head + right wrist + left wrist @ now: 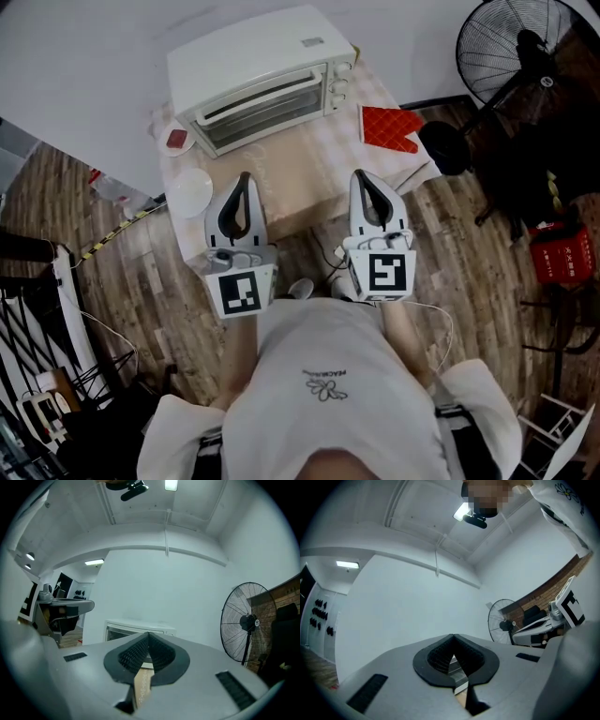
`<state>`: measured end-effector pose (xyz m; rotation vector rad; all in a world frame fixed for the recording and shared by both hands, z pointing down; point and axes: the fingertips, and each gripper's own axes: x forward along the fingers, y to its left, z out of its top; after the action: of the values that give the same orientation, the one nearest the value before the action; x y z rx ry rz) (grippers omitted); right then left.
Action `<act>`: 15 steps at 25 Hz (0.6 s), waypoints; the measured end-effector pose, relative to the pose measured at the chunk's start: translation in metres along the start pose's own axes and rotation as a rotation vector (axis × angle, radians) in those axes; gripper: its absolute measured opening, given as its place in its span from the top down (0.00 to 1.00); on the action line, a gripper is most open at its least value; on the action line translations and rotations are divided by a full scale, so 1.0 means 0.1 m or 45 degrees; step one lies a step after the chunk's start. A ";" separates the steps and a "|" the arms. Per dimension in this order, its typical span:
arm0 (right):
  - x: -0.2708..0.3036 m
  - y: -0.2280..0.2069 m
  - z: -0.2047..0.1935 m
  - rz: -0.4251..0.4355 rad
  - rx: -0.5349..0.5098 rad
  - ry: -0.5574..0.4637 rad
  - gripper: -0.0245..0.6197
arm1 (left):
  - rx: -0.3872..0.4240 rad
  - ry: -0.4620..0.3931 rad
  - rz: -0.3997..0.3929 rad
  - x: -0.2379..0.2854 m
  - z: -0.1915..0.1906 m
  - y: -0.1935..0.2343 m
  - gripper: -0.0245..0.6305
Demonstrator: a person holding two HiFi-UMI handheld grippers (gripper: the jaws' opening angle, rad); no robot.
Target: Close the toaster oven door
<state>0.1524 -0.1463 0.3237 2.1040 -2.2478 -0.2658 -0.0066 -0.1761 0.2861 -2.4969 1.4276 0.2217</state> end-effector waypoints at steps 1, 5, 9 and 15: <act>-0.01 -0.01 -0.01 -0.005 0.006 0.010 0.95 | -0.002 0.001 -0.004 0.00 0.00 -0.01 0.94; -0.05 -0.01 -0.02 0.001 -0.008 -0.001 0.95 | -0.007 0.005 -0.022 0.00 -0.01 -0.08 0.94; -0.08 -0.02 -0.06 -0.014 0.017 0.039 0.95 | -0.012 0.006 -0.023 -0.03 0.01 -0.09 0.94; -0.06 -0.01 -0.01 -0.004 0.026 0.012 0.95 | -0.014 0.018 0.003 -0.06 0.00 -0.04 0.94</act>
<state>0.1537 -0.1400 0.3248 2.1146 -2.2515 -0.2340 -0.0060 -0.1687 0.2888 -2.5109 1.4384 0.2132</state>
